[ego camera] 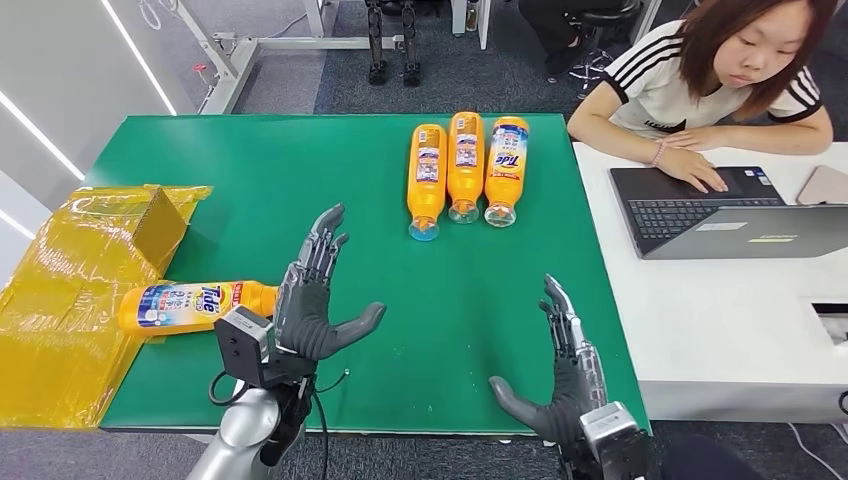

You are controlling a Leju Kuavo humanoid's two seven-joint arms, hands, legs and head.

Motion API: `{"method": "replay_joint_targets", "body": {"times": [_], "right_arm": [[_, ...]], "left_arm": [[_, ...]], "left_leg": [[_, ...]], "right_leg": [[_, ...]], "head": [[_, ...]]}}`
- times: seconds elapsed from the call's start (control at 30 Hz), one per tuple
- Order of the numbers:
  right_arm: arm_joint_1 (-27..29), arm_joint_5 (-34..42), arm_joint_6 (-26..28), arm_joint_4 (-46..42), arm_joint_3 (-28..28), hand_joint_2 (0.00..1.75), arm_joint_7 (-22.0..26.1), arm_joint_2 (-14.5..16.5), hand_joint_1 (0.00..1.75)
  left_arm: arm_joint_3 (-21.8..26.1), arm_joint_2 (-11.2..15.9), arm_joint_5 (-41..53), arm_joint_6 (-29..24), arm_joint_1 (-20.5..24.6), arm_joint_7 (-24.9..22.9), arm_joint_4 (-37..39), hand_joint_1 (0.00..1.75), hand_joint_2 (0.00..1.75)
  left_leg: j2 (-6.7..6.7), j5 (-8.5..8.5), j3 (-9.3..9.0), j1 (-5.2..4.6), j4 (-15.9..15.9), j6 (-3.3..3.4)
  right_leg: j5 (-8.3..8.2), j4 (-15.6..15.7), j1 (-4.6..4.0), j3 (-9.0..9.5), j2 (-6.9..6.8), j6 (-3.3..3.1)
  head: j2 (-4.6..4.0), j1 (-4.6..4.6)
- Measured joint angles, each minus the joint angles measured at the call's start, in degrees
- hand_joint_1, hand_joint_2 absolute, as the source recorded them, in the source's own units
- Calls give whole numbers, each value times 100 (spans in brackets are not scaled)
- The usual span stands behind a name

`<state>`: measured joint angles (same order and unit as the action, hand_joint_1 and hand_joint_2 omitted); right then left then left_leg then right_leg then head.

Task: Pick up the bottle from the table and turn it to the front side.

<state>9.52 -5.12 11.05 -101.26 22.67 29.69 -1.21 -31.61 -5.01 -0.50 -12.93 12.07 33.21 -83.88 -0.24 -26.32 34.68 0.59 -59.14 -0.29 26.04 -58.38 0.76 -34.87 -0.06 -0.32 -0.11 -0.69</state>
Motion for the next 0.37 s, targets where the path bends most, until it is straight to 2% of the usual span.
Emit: {"method": "replay_joint_targets", "body": {"times": [0.37], "right_arm": [[292,-44,-188,-497,-282,175,-73,330,0]], "left_arm": [[-1,0,137,-54,-255,2,-87,0,175]], "left_leg": [[0,-1,0,0,0,0]], "right_leg": [[2,-1,0,2,0,0]], "head": [[0,0]]}}
